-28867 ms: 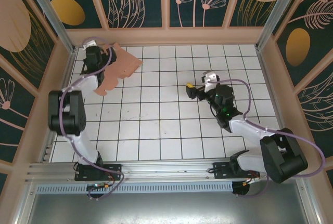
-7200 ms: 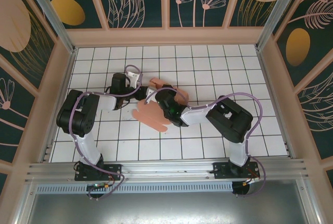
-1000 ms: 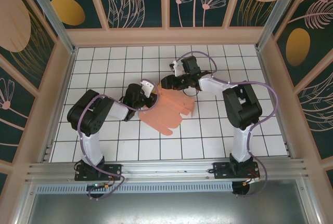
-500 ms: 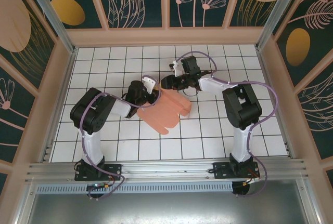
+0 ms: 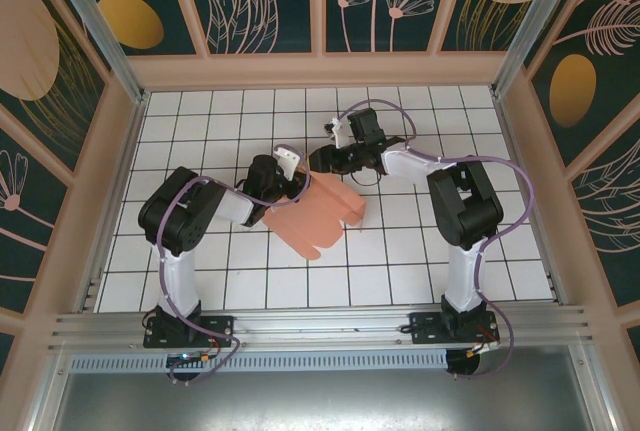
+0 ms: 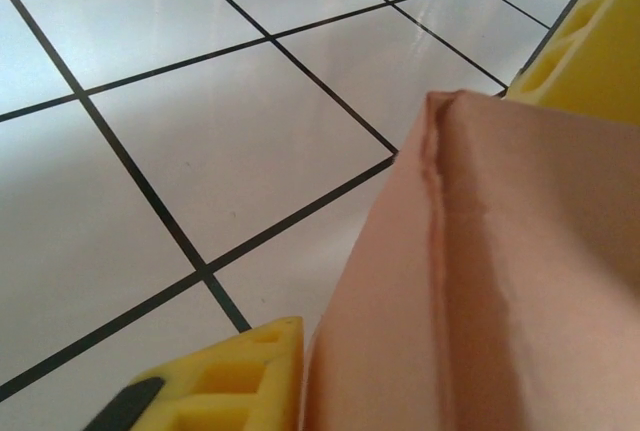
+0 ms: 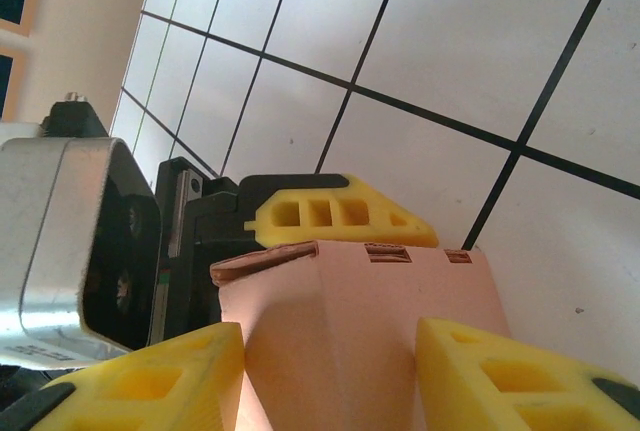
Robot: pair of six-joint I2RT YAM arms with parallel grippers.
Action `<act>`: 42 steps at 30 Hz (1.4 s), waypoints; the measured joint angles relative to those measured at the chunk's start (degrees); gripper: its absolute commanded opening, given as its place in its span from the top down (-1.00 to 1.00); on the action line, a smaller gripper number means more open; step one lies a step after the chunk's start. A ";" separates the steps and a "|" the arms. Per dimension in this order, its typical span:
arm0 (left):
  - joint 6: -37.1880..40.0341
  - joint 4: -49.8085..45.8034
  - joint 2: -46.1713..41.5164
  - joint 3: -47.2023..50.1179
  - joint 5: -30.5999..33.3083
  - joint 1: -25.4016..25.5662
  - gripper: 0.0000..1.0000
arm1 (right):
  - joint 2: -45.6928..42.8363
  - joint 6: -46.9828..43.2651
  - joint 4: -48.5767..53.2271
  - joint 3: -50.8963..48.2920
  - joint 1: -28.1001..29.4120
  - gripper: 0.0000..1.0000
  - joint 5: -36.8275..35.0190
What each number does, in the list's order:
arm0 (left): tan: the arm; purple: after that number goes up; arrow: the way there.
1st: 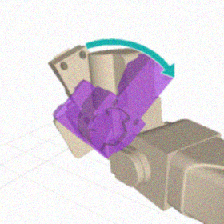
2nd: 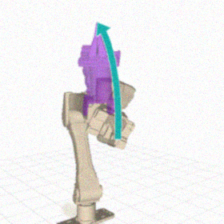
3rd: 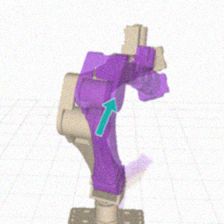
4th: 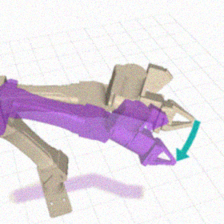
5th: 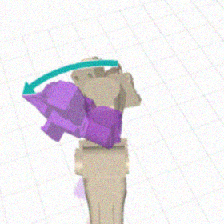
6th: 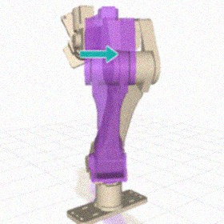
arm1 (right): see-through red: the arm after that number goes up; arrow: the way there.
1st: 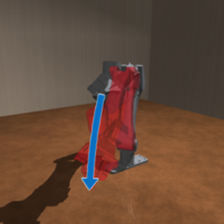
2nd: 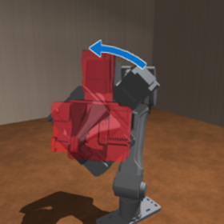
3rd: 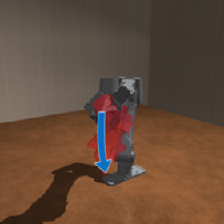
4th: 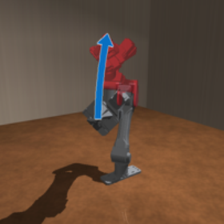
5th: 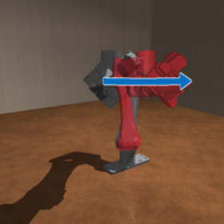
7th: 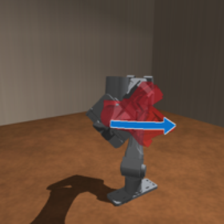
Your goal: Fold the paper box
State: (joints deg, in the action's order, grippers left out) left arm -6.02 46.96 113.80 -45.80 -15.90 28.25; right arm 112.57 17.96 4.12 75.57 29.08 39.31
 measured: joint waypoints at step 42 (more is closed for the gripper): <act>-38.62 18.16 0.24 -0.17 -9.20 -3.63 1.00 | -40.50 17.25 -25.38 -37.40 -15.17 -0.41 -5.46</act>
State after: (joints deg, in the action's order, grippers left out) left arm -44.64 65.12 114.04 -45.98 -25.10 24.62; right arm 72.07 35.20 -21.26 38.17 13.91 33.85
